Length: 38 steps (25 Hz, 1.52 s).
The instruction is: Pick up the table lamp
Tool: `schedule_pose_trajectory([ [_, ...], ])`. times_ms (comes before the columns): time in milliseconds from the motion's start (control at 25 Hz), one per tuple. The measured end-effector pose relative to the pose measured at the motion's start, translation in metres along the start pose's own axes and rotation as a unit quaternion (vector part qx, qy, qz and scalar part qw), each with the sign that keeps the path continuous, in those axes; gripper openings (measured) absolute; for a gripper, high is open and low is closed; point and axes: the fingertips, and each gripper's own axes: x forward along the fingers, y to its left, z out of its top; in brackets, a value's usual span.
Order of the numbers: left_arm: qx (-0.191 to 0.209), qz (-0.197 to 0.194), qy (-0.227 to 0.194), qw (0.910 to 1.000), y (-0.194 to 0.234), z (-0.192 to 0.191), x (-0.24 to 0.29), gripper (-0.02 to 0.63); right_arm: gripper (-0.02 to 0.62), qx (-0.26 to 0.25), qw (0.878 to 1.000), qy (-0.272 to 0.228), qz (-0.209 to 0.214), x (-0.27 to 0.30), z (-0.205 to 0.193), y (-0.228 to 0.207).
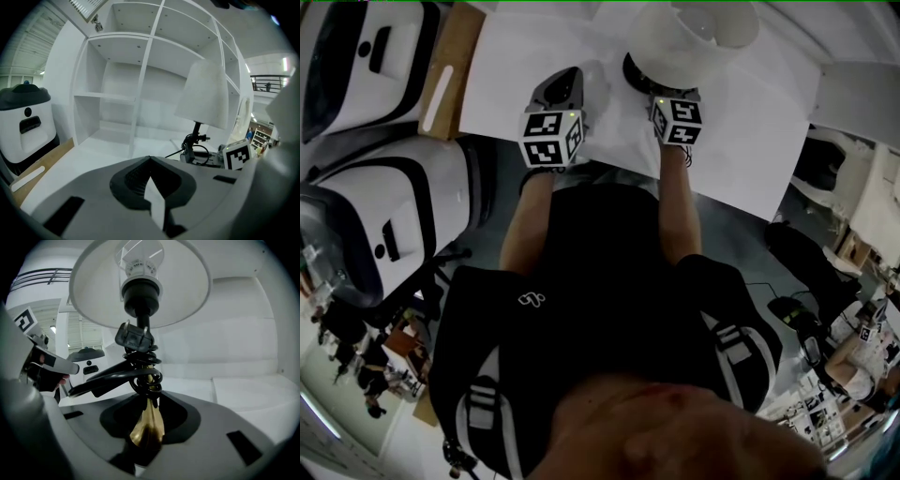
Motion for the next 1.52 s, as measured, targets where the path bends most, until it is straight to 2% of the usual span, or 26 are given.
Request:
schedule_pose_trajectory([
  [280,0.001,-0.029,-0.015,0.9995,-0.019,0.015,0.014,0.006,0.104,0.006,0.999,-0.031,-0.009,-0.023,0.045,-0.008],
  [440,-0.006,-0.051,-0.033,0.9982,-0.029,0.031,0.024,0.006,0.101,0.004,0.999,-0.032,-0.019,-0.04,0.064,-0.011],
  [680,-0.003,-0.083,-0.055,0.9951,-0.051,0.053,0.036,0.006,0.101,0.031,0.998,-0.05,-0.026,-0.071,0.091,-0.023],
  [920,-0.009,-0.107,-0.081,0.9909,-0.066,0.082,0.043,0.006,0.101,0.007,0.997,-0.063,-0.051,-0.091,0.123,-0.039],
  [1120,0.007,-0.129,-0.086,0.9879,-0.091,0.092,0.052,0.006,0.101,0.01,0.996,-0.073,-0.054,-0.104,0.139,-0.051],
  [1520,0.039,-0.149,-0.09,0.984,-0.11,0.111,0.057,0.006,0.101,0.003,0.995,-0.08,-0.067,-0.111,0.155,-0.057],
])
